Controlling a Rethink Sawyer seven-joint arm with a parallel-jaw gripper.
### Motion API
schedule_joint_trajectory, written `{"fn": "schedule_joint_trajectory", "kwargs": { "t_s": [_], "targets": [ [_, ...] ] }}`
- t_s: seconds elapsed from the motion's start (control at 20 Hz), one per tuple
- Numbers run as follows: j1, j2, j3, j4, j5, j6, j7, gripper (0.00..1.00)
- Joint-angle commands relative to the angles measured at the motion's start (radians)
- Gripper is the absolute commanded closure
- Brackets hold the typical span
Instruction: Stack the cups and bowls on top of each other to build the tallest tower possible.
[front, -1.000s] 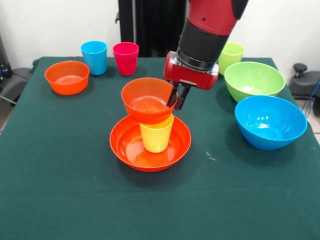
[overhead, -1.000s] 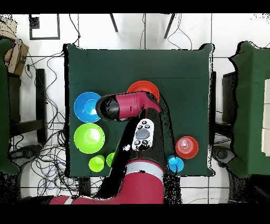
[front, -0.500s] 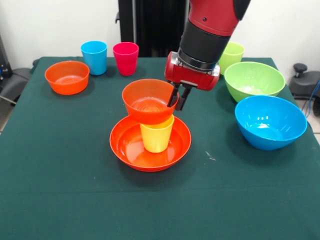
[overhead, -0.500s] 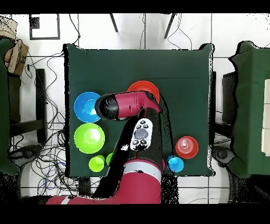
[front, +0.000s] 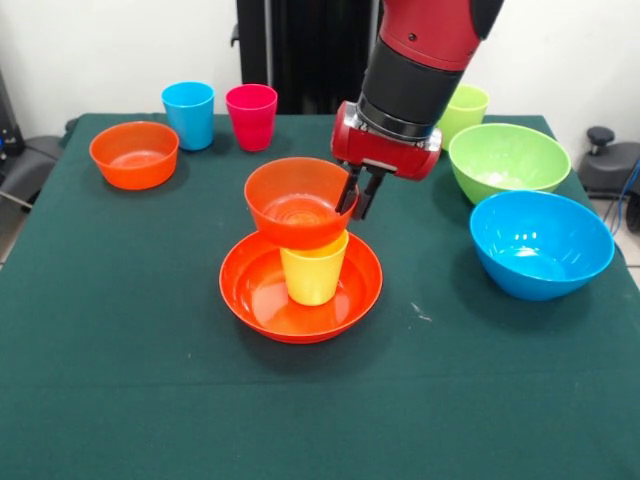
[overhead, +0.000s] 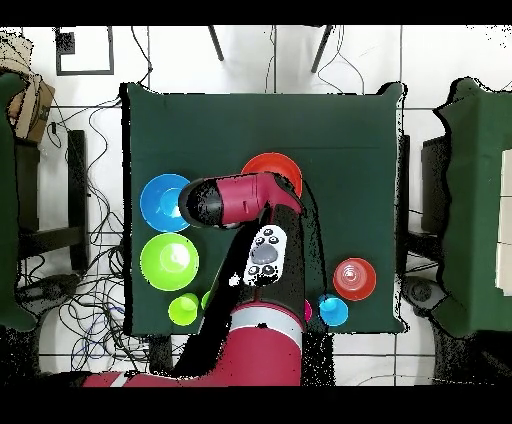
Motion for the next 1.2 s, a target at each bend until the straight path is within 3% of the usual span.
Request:
{"fn": "schedule_joint_trajectory", "kwargs": {
  "t_s": [0.05,0.8,0.85,1.2],
  "targets": [
    [0.006,0.013,0.069,-0.031,0.029,-0.033,0.119,1.0],
    [0.005,0.01,0.07,-0.025,0.033,-0.042,0.12,1.0],
    [0.005,0.009,0.07,-0.022,0.033,-0.049,0.119,0.0],
    [0.013,0.005,0.066,-0.013,0.038,-0.058,0.132,0.0]
  ]
}}
